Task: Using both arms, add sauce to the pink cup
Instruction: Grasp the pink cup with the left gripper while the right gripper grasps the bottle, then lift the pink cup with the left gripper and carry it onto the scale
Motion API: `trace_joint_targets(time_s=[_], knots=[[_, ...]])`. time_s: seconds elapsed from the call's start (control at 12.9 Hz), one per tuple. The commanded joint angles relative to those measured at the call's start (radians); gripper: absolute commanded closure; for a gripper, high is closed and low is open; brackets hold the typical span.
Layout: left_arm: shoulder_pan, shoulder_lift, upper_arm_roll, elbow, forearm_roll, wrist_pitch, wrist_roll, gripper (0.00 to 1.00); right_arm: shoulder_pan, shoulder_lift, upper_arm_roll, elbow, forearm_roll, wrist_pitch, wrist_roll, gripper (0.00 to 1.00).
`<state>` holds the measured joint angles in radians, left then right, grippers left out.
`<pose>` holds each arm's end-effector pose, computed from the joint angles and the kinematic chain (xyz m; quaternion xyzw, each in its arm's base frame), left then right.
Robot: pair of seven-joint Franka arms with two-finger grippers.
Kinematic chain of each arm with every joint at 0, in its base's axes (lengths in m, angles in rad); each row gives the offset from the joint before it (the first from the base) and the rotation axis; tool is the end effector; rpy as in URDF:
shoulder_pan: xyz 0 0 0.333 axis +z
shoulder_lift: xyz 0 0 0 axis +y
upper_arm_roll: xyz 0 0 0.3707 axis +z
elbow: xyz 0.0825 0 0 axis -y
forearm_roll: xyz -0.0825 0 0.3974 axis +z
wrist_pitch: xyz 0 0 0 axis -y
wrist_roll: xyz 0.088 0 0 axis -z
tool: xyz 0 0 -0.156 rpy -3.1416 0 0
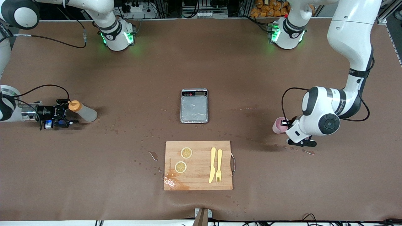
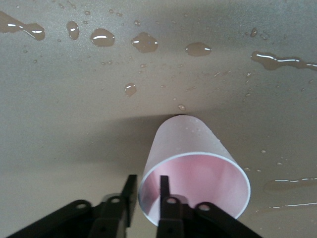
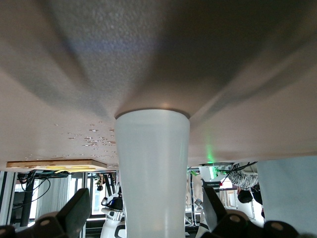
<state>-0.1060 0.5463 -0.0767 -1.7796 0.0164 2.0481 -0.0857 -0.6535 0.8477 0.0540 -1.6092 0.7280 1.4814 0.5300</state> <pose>0.6410 -0.1139 0.2213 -0.9891 0.0500 0.1382 0.0047 0.5569 -0.2523 0.1316 -0.6176 0.5530 0.4248 0.3638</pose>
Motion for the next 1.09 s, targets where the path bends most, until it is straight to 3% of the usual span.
trace_joint_targets(time_s=[0.0, 0.54, 0.78, 1.01], knots=[[0.000, -0.029, -0.002, -0.018, 0.028, 0.011, -0.029, 1.00, 0.003, 0.005, -0.003, -0.012, 0.022, 0.016, -0.010, 0.00], [0.014, -0.183, -0.003, 0.003, 0.007, -0.003, -0.080, 1.00, 0.025, 0.005, -0.002, -0.049, 0.027, 0.033, -0.010, 0.00], [-0.004, -0.183, -0.009, 0.112, -0.055, -0.077, -0.178, 1.00, 0.035, 0.005, -0.002, -0.055, 0.036, 0.034, -0.011, 0.00], [-0.012, -0.190, -0.096, 0.120, -0.056, -0.086, -0.303, 1.00, 0.034, 0.005, -0.002, -0.072, 0.036, 0.046, -0.034, 0.00]])
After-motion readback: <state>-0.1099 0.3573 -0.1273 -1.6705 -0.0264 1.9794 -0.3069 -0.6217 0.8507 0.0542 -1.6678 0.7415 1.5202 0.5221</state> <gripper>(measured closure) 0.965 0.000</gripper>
